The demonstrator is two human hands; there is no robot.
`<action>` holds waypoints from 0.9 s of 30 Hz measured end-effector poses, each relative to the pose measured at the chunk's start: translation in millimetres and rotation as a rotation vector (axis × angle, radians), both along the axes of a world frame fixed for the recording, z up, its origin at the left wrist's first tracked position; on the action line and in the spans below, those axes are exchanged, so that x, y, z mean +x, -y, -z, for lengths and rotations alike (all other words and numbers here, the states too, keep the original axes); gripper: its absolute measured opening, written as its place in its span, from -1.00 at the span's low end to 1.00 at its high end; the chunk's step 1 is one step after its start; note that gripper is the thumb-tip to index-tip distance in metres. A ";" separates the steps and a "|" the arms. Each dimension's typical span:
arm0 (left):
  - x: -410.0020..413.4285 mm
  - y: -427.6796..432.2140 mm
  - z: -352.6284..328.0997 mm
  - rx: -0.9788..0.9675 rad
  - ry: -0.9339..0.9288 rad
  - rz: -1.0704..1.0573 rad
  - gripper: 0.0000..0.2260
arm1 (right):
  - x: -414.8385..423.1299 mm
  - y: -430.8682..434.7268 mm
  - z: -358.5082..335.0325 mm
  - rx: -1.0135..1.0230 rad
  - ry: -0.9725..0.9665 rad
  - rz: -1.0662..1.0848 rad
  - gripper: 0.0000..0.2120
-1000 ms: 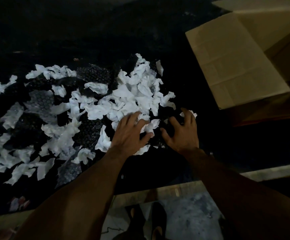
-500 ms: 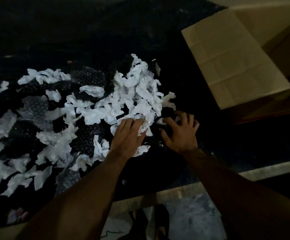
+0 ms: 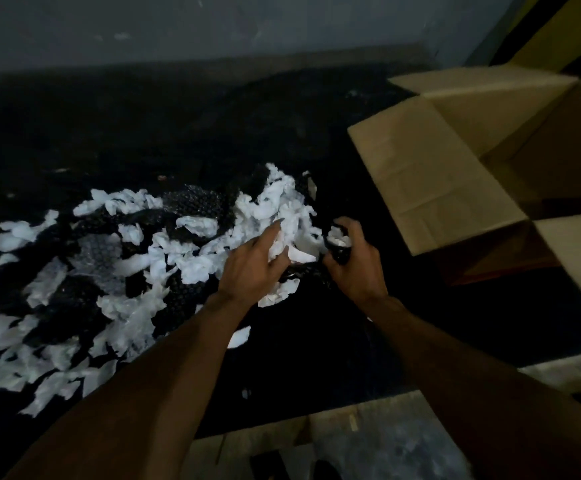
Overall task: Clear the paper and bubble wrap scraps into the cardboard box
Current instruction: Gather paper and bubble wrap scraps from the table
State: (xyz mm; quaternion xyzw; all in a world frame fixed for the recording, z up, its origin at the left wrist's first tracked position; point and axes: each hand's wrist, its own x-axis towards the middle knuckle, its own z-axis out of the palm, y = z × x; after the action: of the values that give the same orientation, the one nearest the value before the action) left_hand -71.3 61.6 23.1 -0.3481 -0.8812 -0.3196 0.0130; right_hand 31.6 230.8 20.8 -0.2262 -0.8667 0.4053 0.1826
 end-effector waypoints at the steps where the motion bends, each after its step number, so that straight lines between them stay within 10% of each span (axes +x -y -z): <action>1: -2.3 0.1 -11.3 0.009 -0.029 0.007 -0.49 | -3.4 -0.9 -9.6 0.008 -0.051 -0.021 -0.53; 27: -22.7 -99.8 -257.2 0.367 -0.433 0.099 -0.59 | 5.6 -93.6 -255.6 0.187 -0.489 0.063 -0.36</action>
State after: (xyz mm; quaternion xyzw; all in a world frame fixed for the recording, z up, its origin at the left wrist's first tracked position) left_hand -93.9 161.4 280.3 -0.4428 -0.7672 -0.3921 0.2480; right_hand 37.1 324.5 276.3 -0.1303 -0.8231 0.3602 0.4193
